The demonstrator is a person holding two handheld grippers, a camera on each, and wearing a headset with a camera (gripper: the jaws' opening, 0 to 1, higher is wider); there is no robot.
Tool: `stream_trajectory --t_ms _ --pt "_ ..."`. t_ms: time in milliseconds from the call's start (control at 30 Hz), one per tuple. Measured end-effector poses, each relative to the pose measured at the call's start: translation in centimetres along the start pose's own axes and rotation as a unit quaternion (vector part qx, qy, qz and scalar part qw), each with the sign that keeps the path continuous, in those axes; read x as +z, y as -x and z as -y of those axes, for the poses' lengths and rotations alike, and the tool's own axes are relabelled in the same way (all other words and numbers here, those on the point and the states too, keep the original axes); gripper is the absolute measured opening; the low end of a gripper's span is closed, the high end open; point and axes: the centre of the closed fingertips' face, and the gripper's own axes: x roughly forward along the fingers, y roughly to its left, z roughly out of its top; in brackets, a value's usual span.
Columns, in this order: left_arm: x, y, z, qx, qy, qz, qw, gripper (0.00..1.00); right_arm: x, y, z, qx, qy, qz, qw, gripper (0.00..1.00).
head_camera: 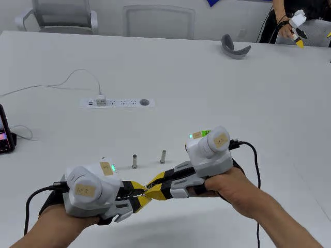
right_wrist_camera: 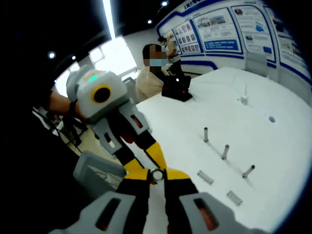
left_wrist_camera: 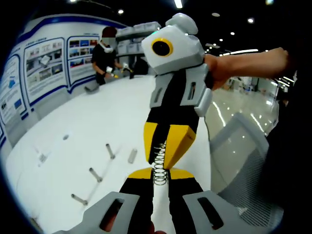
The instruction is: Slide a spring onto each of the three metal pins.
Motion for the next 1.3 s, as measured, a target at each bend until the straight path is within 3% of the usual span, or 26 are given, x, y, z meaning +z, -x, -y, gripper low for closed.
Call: stream_trajectory --t_ms 100,300,433,567,633,767,900,1300 --pt "0.3 0.0 0.2 -0.008 -0.005 0.006 0.9999 0.1 0.0 0.3 -0.1 0.01 0.022 -0.021 0.9995 0.12" --pt "0.9 0.1 0.9 -0.037 -0.021 0.017 0.999 0.1 -0.1 0.7 -0.9 0.039 0.082 -0.078 0.9928 0.12" --pt "1.5 0.3 1.2 -0.056 -0.014 0.032 0.9978 0.1 0.0 1.1 -1.3 0.058 0.121 -0.107 0.9852 0.12" --pt "1.7 0.3 1.6 -0.071 -0.013 0.04 0.9966 0.1 -0.5 1.4 -1.7 0.076 0.16 -0.151 0.9726 0.12" --pt "1.7 0.3 1.6 -0.074 -0.013 0.04 0.9963 0.1 -0.7 1.3 -1.8 0.077 0.17 -0.165 0.9684 0.12" --pt "1.4 0.3 1.4 -0.072 -0.008 0.037 0.9967 0.1 -0.7 0.9 -1.6 0.076 0.173 -0.17 0.9672 0.12" --pt "1.1 0.6 1.2 -0.067 0.003 0.04 0.997 0.1 -0.5 0.6 -1.5 0.076 0.165 -0.158 0.9706 0.12" --pt "0.1 1.2 0.3 -0.042 0.028 0.045 0.9977 0.15 -0.3 -0.5 -1.2 0.081 0.161 -0.155 0.9715 0.12"
